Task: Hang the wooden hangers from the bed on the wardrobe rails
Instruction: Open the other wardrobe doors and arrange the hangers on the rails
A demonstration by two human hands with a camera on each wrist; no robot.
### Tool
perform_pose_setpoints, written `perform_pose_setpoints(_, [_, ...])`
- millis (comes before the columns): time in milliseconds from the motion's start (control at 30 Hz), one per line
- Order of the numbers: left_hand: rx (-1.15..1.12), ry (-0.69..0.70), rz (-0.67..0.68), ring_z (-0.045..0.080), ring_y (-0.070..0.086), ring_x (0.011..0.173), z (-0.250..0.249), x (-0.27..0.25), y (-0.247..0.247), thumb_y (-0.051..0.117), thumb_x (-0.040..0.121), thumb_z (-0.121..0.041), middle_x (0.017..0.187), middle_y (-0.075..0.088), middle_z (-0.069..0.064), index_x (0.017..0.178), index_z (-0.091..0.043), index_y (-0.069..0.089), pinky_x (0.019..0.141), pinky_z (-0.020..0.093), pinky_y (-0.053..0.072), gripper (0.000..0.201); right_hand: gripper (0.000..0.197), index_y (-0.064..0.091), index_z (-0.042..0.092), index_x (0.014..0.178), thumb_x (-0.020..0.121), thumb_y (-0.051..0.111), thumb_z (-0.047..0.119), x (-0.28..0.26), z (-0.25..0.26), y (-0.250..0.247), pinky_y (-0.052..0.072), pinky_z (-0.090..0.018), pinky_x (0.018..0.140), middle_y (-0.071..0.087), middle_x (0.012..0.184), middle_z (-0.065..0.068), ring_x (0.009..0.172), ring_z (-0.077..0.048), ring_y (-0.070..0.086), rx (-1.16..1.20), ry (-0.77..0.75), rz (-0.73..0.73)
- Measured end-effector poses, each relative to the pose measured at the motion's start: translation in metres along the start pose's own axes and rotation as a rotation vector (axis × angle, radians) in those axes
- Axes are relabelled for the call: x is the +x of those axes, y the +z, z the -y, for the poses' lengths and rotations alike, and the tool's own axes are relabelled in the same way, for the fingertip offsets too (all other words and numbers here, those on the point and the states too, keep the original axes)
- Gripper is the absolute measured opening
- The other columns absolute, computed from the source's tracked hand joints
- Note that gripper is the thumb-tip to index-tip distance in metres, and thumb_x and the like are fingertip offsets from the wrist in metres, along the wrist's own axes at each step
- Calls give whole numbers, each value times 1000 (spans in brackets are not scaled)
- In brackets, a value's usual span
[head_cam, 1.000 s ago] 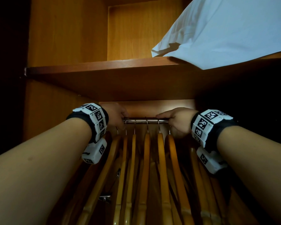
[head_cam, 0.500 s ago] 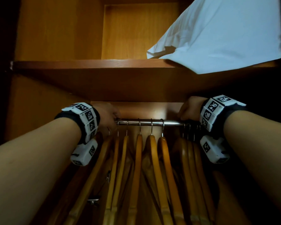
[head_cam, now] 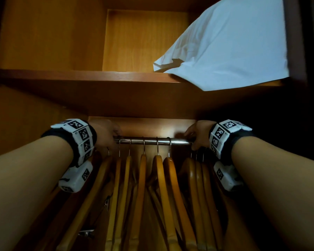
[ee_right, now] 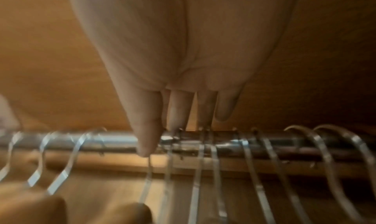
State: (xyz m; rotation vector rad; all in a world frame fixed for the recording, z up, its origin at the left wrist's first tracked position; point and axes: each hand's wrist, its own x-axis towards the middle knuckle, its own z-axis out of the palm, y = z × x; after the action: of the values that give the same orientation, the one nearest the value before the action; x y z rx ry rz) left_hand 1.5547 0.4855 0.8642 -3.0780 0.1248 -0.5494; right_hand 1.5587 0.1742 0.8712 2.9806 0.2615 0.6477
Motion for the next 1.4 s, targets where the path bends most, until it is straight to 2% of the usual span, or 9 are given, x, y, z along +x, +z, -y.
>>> perform_pose_setpoints(233, [-50, 0, 0, 14, 59, 116, 0, -2, 0, 78, 83, -27, 135, 59, -6, 138, -29, 53, 100, 38, 52, 61, 62, 56, 28, 137, 80, 79, 24, -2, 6, 3, 36, -14, 90, 59, 134, 11, 119, -8, 56, 66, -70, -23])
perform_pose_setpoints(400, [-46, 5, -2, 13, 59, 116, 1, -1, -1, 82, 78, -32, 134, 59, -9, 136, -31, 55, 102, 38, 51, 64, 60, 56, 28, 135, 80, 79, 21, -1, 11, 9, 41, -24, 104, 62, 131, 9, 118, -10, 57, 140, -79, -34])
perform_pose_setpoints(600, [-35, 3, 1, 13, 59, 117, 1, -3, 0, 84, 78, -34, 138, 56, -9, 142, -31, 51, 99, 35, 53, 72, 58, 57, 27, 135, 81, 78, 19, 1, 14, 12, 40, -20, 98, 63, 128, 8, 116, -9, 58, 191, -99, -34])
perform_pose_setpoints(767, [-83, 19, 3, 9, 57, 113, 2, -2, -1, 84, 78, -33, 137, 58, -11, 140, -32, 53, 89, 27, 50, 69, 56, 59, 29, 133, 81, 79, 19, 3, 15, 14, 41, -22, 100, 65, 125, 10, 114, -8, 59, 193, -102, -37])
perform_pose_setpoints(867, [-84, 10, -9, 9, 59, 111, 3, -2, 0, 82, 79, -35, 132, 59, -13, 135, -35, 55, 94, 31, 52, 63, 56, 59, 28, 133, 81, 78, 17, 5, 15, 14, 41, -22, 101, 65, 125, 9, 114, -9, 59, 207, -111, -28])
perform_pose_setpoints(1033, [-97, 6, -10, 10, 58, 116, 3, -1, 1, 80, 82, -31, 138, 57, -12, 139, -34, 52, 97, 31, 51, 63, 56, 58, 27, 133, 82, 78, 16, 5, 15, 15, 42, -23, 101, 65, 124, 8, 113, -9, 59, 216, -109, -33])
perform_pose_setpoints(1133, [-104, -5, -4, 10, 59, 113, 2, -2, 1, 84, 78, -35, 137, 57, -12, 138, -35, 52, 94, 31, 53, 68, 56, 58, 26, 133, 82, 78, 15, 4, 14, 16, 40, -20, 98, 65, 124, 8, 113, -9, 59, 236, -107, -34])
perform_pose_setpoints(1267, [-99, -10, -10, 10, 58, 112, 2, -3, 1, 83, 79, -33, 136, 57, -12, 138, -35, 53, 85, 27, 51, 66, 51, 61, 29, 130, 83, 77, 20, 1, 14, 14, 43, -23, 100, 65, 124, 9, 112, -10, 59, 212, -103, -43])
perform_pose_setpoints(1400, [-65, -18, -8, 14, 56, 119, 1, -3, 1, 85, 76, -37, 137, 56, -9, 137, -36, 53, 98, 36, 52, 69, 53, 60, 33, 131, 82, 78, 27, -1, 13, 14, 43, -22, 98, 64, 126, 10, 111, -9, 59, 184, -74, -57])
